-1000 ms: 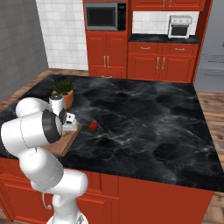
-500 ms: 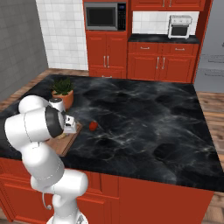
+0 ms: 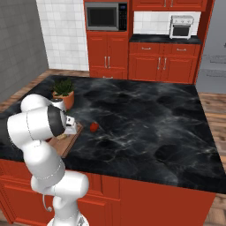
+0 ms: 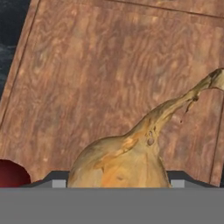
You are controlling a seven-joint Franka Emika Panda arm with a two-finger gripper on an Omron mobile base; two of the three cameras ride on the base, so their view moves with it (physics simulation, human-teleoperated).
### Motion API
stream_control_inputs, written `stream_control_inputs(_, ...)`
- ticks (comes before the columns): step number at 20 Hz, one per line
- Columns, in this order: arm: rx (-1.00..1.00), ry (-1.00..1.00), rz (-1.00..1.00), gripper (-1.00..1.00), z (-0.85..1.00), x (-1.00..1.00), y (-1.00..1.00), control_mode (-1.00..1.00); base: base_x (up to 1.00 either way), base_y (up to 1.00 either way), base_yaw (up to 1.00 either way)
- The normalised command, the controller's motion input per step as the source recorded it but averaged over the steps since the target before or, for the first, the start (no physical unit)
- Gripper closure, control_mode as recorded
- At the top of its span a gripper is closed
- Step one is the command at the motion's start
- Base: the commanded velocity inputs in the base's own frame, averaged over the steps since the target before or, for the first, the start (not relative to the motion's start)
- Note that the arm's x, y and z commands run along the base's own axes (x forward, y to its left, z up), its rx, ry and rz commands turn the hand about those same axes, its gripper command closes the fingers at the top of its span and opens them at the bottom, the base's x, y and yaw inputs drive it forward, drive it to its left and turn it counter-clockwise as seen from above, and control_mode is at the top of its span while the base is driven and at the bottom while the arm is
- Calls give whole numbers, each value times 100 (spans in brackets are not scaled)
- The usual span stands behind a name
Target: Place the avocado, onion, tomato, and bell pepper on the cutting board.
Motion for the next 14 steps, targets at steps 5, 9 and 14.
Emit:
stream_control_inputs(5, 0, -2, 0, -100, 0, -22, -1, -100, 0, 0, 0)
stream_control_inputs(9, 0, -5, 0, -100, 0, -17, 0, -100, 0, 0, 0)
stream_control_inputs(14, 0, -6, 0, -100, 5, -4, 0, -100, 0, 0, 0)
